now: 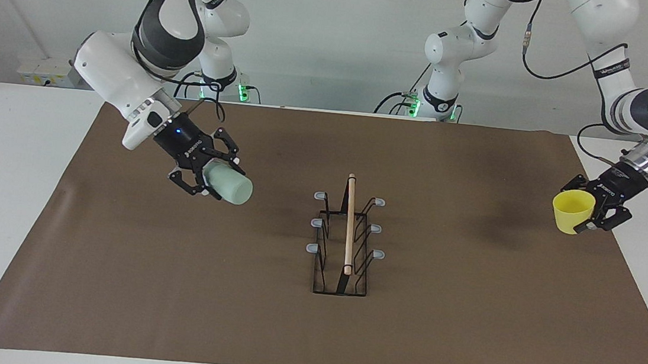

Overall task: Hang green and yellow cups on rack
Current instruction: 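Lift the green cup with the right gripper while the left gripper lifts the yellow cup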

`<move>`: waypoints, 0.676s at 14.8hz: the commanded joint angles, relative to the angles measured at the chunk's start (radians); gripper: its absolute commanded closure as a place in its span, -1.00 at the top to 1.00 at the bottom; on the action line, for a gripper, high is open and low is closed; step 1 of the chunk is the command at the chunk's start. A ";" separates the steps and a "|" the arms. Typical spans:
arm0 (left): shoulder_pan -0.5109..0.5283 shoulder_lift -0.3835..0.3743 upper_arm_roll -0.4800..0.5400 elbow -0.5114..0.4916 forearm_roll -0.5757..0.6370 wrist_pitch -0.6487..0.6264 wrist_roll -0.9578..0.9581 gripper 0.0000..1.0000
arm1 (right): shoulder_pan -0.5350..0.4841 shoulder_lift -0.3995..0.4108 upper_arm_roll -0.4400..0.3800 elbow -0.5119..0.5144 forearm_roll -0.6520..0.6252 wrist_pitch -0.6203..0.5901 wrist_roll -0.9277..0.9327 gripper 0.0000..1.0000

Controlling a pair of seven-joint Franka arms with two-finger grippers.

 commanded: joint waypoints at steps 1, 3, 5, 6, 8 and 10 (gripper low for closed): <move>0.001 -0.060 -0.093 -0.013 0.157 0.114 -0.079 -1.00 | -0.012 -0.071 0.008 -0.097 0.157 0.026 -0.099 -1.00; -0.001 -0.072 -0.149 0.003 0.281 0.157 -0.126 -1.00 | 0.000 -0.100 0.010 -0.158 0.307 0.081 -0.186 -1.00; -0.001 -0.080 -0.195 0.024 0.444 0.160 -0.183 -1.00 | 0.022 -0.126 0.011 -0.210 0.468 0.091 -0.277 -1.00; -0.001 -0.090 -0.221 0.026 0.521 0.166 -0.232 -1.00 | 0.028 -0.137 0.011 -0.236 0.534 0.091 -0.301 -1.00; -0.001 -0.112 -0.267 0.024 0.642 0.174 -0.318 -1.00 | 0.054 -0.140 0.010 -0.249 0.639 0.091 -0.355 -1.00; -0.001 -0.133 -0.295 0.023 0.701 0.173 -0.364 -1.00 | 0.083 -0.135 0.011 -0.262 0.767 0.094 -0.416 -1.00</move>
